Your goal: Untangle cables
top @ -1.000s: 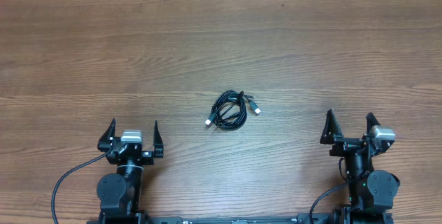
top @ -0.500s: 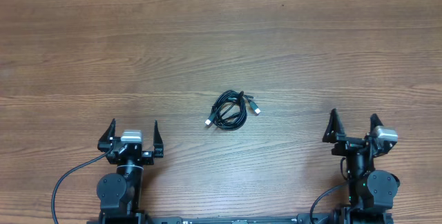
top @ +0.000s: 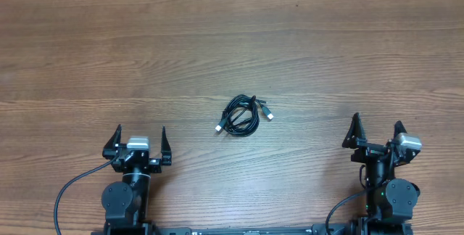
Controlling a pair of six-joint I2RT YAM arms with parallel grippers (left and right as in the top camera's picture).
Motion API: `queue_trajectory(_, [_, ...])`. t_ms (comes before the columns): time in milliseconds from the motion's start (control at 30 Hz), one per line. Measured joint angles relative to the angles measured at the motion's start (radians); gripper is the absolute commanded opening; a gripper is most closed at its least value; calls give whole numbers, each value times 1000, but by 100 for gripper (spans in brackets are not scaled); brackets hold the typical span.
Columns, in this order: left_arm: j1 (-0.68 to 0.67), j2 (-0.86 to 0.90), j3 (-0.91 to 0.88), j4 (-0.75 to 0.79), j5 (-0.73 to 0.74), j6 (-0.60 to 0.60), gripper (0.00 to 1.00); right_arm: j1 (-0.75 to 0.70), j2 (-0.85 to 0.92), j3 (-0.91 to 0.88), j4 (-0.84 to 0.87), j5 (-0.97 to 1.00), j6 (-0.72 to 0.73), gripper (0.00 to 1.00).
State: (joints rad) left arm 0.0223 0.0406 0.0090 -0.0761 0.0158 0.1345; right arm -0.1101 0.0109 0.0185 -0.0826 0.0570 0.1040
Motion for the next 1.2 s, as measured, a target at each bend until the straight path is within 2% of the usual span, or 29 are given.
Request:
queue_trajectory(567, [0,0,0,0,0,0,100,0,0,0,0,0,0,100])
queue_trajectory(667, [0,0,0,6,-1,4,100,0,0,0,46,0,0,100])
queue_trajectory(733, [0,3,0,64,-5,4,100,0,0,0,107,2,0,100])
queue_trajectory(833, [0,7,3,180,8,5,100,0,0,0,121,5,0,100])
queue_trajectory(900, [0,8,33,203,11,8,100,0,0,0,120,6,0,100])
queue_trajectory(1033, [9,67,250,142,-23,37,100,0,0,0,115,7,0,100])
queue_trajectory(1100, [11,156,459,57,-55,63,100,0,0,0,103,7,0,100])
queue_trajectory(1200, [12,386,897,-111,-87,114,100,0,0,0,58,7,0,100])
